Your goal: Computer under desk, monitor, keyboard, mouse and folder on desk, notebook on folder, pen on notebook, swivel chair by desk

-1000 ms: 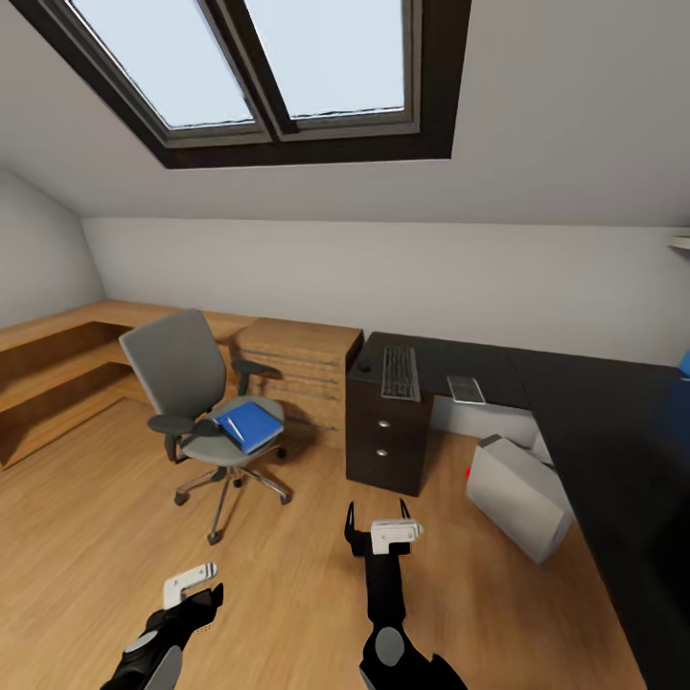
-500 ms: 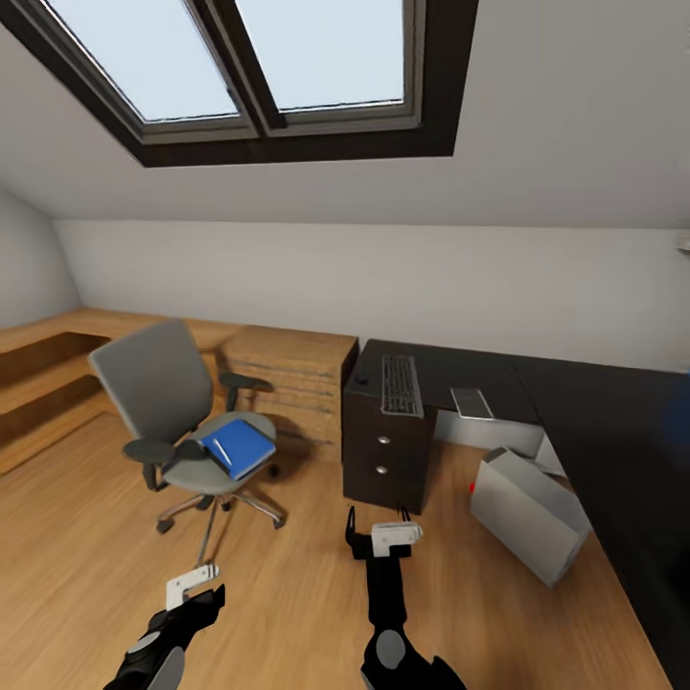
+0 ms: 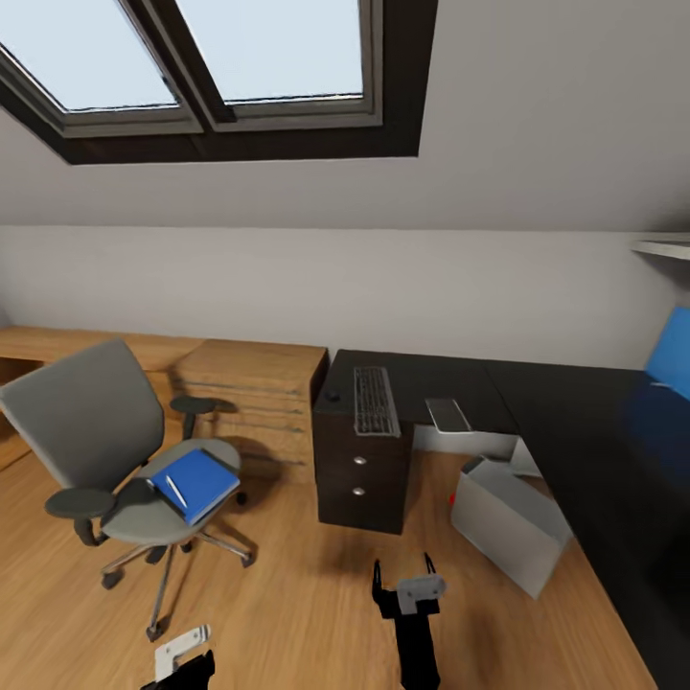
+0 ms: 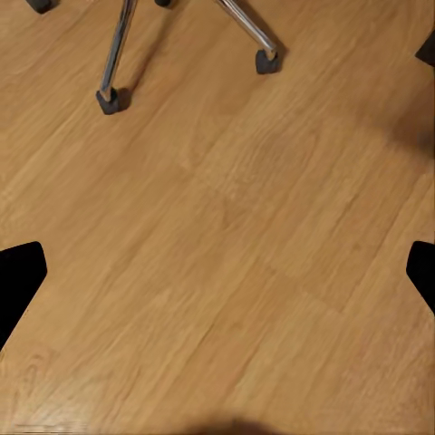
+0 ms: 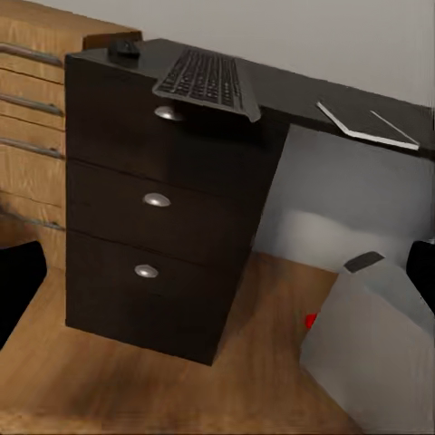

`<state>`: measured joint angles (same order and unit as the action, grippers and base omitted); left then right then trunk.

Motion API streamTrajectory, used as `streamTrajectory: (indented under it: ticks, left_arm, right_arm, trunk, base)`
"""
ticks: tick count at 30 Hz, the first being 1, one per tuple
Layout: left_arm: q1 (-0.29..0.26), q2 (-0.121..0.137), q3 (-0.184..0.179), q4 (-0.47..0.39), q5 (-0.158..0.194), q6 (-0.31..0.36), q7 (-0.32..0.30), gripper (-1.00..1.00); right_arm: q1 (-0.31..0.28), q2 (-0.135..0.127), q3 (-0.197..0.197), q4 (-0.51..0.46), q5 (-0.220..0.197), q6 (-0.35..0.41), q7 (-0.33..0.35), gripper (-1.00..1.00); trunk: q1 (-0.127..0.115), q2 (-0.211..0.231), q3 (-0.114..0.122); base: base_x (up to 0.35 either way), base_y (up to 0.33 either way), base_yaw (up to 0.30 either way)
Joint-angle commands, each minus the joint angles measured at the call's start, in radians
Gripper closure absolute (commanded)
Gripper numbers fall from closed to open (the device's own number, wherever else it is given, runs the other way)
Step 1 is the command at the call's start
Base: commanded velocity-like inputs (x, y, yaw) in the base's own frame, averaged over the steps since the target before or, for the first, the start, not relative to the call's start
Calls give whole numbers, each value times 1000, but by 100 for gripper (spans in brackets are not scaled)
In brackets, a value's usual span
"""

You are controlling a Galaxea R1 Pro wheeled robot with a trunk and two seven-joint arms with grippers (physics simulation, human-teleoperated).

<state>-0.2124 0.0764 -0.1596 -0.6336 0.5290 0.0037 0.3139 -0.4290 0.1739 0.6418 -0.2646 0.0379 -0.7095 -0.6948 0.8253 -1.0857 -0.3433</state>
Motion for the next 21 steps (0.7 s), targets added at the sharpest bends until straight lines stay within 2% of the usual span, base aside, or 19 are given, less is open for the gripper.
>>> streamTrajectory:
  ticks: [1,6,8,11,16,17,21]
  left_arm:
    - [-1,-1,-12,19,7,-18,9,-100]
    - [-1,-9,-41,179,6,-84,6,-100]
    - [-1,-10,-46,234,5,-102,-3,-100]
    - [-1,-11,-52,325,6,-177,-38,-100]
    - [-1,-16,-55,437,8,-333,-146,-100]
    - [-1,-24,-54,453,8,-358,-158,-100]
    - [-1,-55,-53,486,8,-403,-175,-100]
  right_arm:
    - [-1,1,8,30,7,-5,-10,-100]
    - [1,1,7,201,6,-25,-13,-100]
    - [2,1,5,231,5,-26,-14,-100]
    - [4,0,2,256,-16,-23,-13,-100]
    - [5,-48,1,266,-95,-23,-10,-100]
    - [6,-58,2,265,-103,-25,-7,-100]
    - [6,-72,2,264,-114,-29,16,-100]
  trunk:
    - [1,-1,-1]
    - [1,-1,-1]
    - [1,-1,-1]
    - [1,-1,-1]
    - [1,-1,-1]
    - [1,-1,-1]
    - [1,-1,-1]
  base:
    - [325,96,-38]
    - [318,142,-14]
    - [293,201,-4]
    - [276,226,-1]
    - [248,251,0]
    - [193,287,0]
    - [163,300,-22]
